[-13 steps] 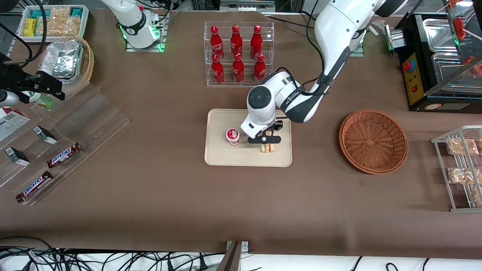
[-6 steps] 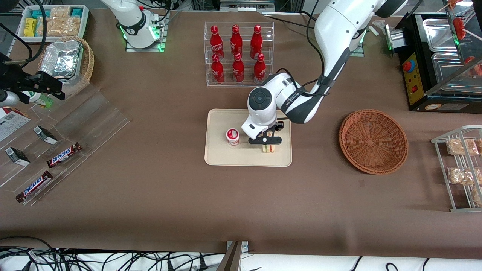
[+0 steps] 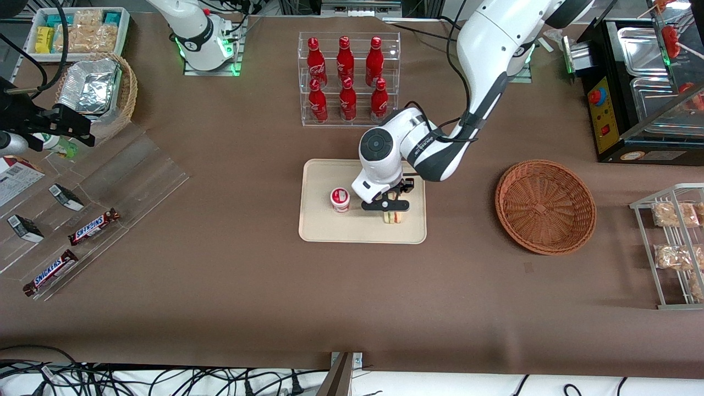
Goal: Place sandwich from basket to tray
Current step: 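Lower the sandwich onto the tray beside the red cup and open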
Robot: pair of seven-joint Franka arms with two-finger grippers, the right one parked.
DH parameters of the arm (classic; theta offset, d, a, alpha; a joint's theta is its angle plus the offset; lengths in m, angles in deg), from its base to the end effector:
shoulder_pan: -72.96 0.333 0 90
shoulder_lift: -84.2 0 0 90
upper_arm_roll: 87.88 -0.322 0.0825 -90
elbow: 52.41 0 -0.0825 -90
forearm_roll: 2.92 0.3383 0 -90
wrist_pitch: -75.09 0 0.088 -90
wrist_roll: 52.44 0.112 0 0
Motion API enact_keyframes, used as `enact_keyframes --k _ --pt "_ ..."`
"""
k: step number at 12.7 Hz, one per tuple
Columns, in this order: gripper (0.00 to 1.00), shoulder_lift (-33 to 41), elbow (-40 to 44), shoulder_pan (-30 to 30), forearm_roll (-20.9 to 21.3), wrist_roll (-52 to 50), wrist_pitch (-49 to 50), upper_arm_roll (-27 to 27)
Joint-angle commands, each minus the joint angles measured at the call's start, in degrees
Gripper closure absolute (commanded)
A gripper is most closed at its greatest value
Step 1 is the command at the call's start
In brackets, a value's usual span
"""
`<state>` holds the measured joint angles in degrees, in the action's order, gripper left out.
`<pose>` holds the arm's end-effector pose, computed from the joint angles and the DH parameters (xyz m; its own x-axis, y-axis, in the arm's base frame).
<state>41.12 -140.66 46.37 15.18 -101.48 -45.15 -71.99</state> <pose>0.5144 -0.4090 0.2369 0.9980 -0.0060 -0.0629 -0.0158 -0.9875 -0.1568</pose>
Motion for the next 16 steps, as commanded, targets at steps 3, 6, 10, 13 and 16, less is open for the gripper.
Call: enact_keyframes --k 3,6,10,13,16 --pt "0.00 1.9 2.1 0.0 1.5 -1.4 1.1 -0.5" --pt "0.00 6.2 2.4 0.6 0.6 -1.6 3.4 -0.7" --pt "0.00 10.0 10.1 3.2 0.4 -0.9 16.5 -0.5" --pt "0.00 10.7 14.5 6.6 -1.3 -0.7 20.5 -0.1" --pt "0.00 13.3 14.6 10.2 -2.0 -0.7 20.6 0.1"
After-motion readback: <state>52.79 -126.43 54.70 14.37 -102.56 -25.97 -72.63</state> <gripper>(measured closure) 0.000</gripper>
